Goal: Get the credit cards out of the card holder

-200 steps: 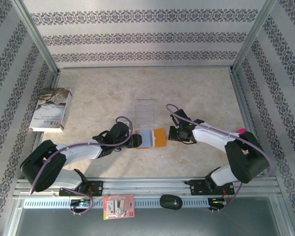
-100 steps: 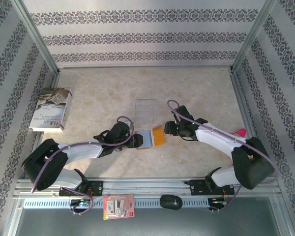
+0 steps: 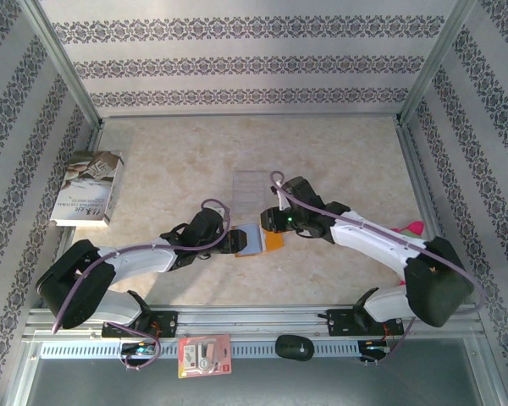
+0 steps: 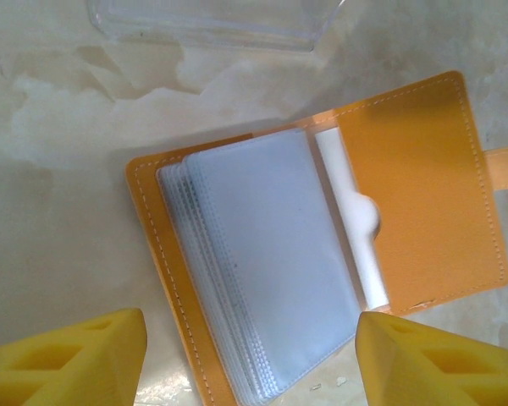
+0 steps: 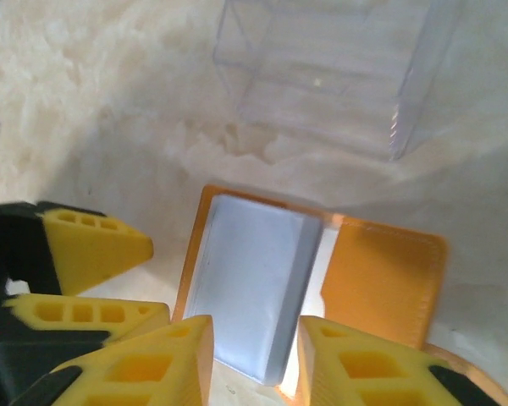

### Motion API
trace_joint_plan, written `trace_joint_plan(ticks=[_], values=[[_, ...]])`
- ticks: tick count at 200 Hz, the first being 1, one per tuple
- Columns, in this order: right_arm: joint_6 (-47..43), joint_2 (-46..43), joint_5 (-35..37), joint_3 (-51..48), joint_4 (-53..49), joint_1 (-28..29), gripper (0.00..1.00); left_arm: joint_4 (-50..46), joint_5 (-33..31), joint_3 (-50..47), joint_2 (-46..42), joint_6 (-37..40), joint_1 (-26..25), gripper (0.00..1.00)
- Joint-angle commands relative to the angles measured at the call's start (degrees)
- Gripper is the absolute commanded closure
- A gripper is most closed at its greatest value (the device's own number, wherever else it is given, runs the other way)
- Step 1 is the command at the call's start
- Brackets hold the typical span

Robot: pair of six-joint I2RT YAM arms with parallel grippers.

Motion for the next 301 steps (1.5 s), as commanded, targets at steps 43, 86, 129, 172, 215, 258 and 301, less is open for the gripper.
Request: trace_joint_plan(ticks=[43,86,129,172,215,258,301], values=[[-0.93,8.75,2.29,0.07,-1.11,0.95,0.73,-5.42,-4.46,0.34,-4.56,1.57,0.87,0.36],[-1.18,10.88,9.13,-0.44,-3.26,1.32,0.74,-10.38,-7.51,1.98,-3.05,1.48,0.96,0.47],[-3.43,9.06,11.44,-0.02,-2.4,3.16,0.63,-11.62,-8.05,1.66,-3.33,-0.23,2.09,0.41],[-8.03,2.88,16.06,3.1,-3.11,8.38,0.46,-15.06,-12.9,0.97,-9.86,-0.3,2.71,0.32],[-10.06,7.29,15.12,8.3,-7.16,12.37,0.42,-19.97,-16.92,-0.41,-15.76,-1.59,3.41,0.31],[-12.08,14.2,17.69,12.02,-9.6,14.77,0.4,-24.6,-20.46,-2.65,-22.31,-3.7,4.14,0.3],[-14.47,18.62,21.38,15.2,-12.53,16.97,0.38,-26.26,-21.12,-5.0,-26.44,-4.89,5.18,0.27]])
